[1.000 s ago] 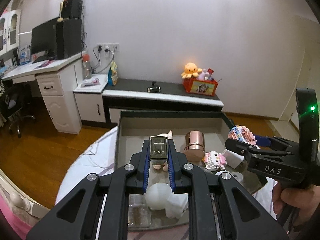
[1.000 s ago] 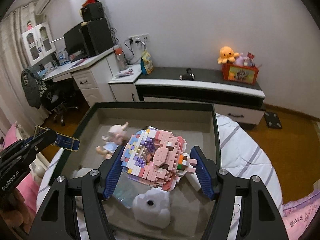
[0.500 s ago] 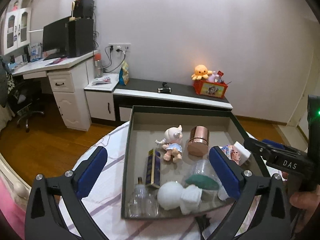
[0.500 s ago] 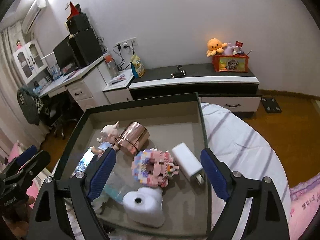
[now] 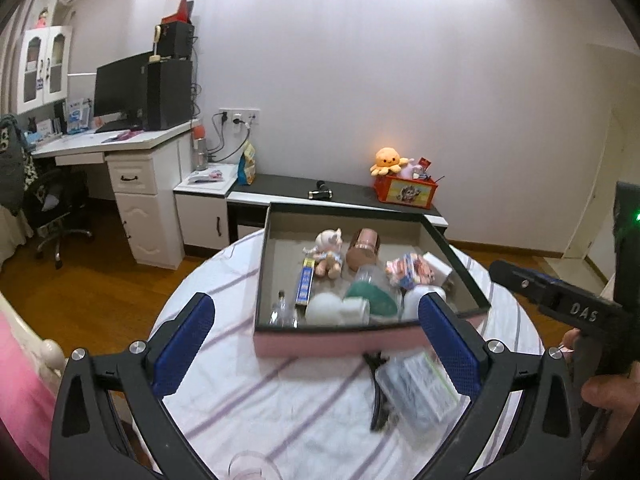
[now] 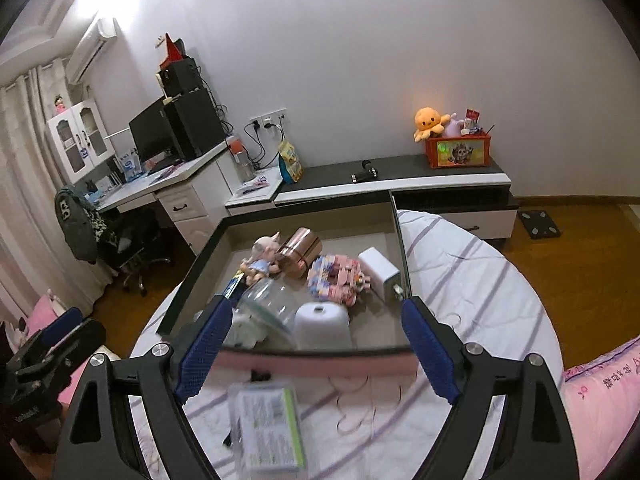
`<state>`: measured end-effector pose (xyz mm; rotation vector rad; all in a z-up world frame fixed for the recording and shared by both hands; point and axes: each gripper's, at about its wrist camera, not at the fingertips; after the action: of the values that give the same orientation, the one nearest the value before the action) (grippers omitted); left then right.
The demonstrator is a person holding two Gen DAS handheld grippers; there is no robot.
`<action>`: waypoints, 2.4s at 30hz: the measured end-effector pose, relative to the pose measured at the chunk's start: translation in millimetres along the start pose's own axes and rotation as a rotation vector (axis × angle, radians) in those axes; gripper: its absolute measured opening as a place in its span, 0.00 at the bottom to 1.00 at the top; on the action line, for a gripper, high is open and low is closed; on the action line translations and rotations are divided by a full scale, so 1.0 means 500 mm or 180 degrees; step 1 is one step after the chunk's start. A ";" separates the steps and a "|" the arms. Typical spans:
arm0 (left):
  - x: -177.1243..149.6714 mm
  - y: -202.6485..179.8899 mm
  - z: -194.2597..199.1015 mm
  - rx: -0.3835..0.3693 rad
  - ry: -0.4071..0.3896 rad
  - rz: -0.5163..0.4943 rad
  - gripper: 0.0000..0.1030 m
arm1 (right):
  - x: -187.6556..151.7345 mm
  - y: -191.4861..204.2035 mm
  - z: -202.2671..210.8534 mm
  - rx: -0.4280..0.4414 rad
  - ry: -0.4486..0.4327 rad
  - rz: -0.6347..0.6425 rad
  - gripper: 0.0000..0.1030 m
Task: Organize rigid objects
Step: 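Open both grippers to drop the harmonica and block figure into the box, then withdraw both grippers from the box back over the bed, then grasp the clear plastic case with the right gripper while the left grasps the black hair clip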
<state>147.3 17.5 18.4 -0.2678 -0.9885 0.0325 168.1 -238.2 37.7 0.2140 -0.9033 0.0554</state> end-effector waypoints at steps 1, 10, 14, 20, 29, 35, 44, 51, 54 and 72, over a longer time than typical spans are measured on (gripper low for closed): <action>-0.007 0.002 0.006 0.0001 -0.0003 0.0003 1.00 | -0.008 0.002 0.009 -0.0004 -0.0017 0.0003 0.85; -0.062 0.027 0.047 0.0057 0.0034 0.0183 1.00 | -0.054 0.028 0.094 -0.0058 -0.0262 0.0014 0.86; -0.079 0.028 0.063 0.0068 0.0020 0.0210 1.00 | -0.073 0.037 0.119 -0.0086 -0.0324 0.0006 0.86; -0.106 0.020 0.091 0.0122 -0.0044 0.0178 1.00 | -0.112 0.050 0.143 -0.0103 -0.0319 0.0061 0.86; -0.130 0.013 0.110 0.0189 -0.0060 0.0109 1.00 | -0.154 0.044 0.151 -0.0107 -0.0235 0.0027 0.86; -0.133 0.013 0.112 0.0189 -0.0063 0.0109 1.00 | -0.156 0.052 0.148 -0.0106 -0.0200 0.0060 0.86; -0.143 0.016 0.109 0.0194 0.0006 0.0116 1.00 | -0.161 0.066 0.115 -0.0043 -0.0036 0.0182 0.86; -0.151 0.023 0.080 0.0227 0.0109 0.0142 1.00 | -0.177 0.082 0.043 0.0092 0.0237 0.0295 0.86; -0.160 0.031 0.062 0.0252 0.0168 0.0159 1.00 | -0.185 0.081 0.005 0.0156 0.0378 0.0298 0.86; -0.197 0.046 -0.025 0.0315 0.0475 0.0180 1.00 | -0.207 0.066 -0.127 0.0318 0.0800 0.0268 0.63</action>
<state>105.4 22.7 -74.4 -0.2041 -0.8284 0.1113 148.7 -188.5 -76.2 0.2559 -0.6591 0.2016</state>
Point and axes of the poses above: each gripper's, at about its wrist camera, not at the fingertips, and z roughly against the way its jaws point, y to its left, x to its top, and after that the axes turned 8 degrees about z, right-handed
